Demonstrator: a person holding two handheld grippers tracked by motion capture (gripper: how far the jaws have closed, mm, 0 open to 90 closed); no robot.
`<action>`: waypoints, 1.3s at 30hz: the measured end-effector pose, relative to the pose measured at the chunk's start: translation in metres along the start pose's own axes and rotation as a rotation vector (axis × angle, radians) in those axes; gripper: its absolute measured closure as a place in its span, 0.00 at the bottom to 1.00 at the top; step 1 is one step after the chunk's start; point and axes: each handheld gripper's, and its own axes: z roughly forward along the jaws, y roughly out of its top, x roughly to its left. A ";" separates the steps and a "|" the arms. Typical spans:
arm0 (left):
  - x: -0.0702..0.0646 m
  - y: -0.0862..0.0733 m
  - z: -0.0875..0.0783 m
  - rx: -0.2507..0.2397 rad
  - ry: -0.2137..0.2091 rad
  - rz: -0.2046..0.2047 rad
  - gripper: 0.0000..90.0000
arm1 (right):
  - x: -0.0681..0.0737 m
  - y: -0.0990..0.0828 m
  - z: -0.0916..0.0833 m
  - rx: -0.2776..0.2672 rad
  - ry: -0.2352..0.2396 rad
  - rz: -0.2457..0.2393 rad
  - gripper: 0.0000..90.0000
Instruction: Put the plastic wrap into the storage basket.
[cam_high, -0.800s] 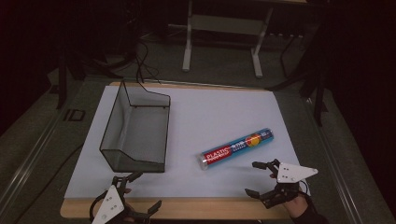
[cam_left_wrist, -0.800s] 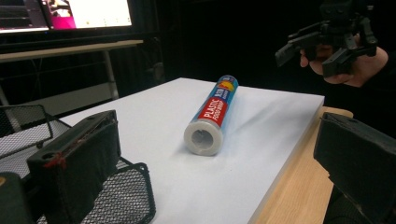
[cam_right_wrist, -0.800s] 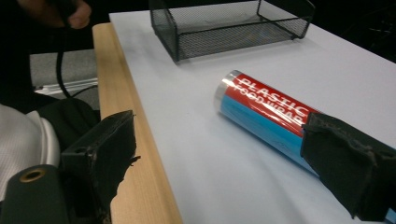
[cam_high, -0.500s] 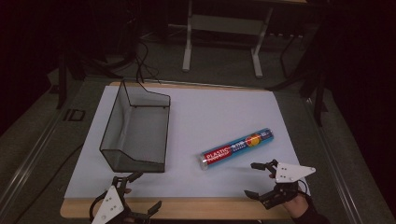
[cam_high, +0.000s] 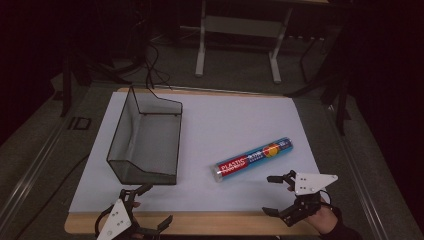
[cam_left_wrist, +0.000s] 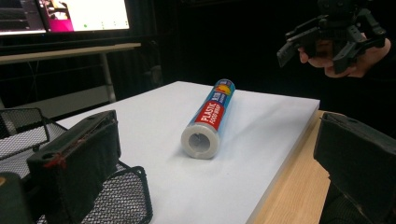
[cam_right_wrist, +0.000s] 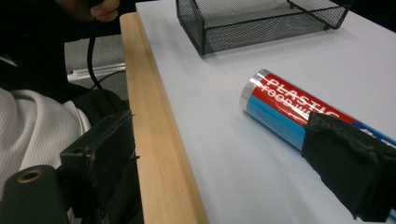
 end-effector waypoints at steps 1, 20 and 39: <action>0.000 0.000 0.000 0.000 0.000 0.000 0.01 | 0.000 0.001 -0.001 0.008 0.041 -0.019 0.11; 0.000 0.000 -0.001 0.003 0.001 0.002 0.01 | -0.034 0.037 -0.001 0.108 0.046 -0.084 0.10; 0.000 -0.001 0.000 0.011 -0.006 0.002 0.01 | -0.082 0.058 0.012 0.253 -0.037 -0.119 0.10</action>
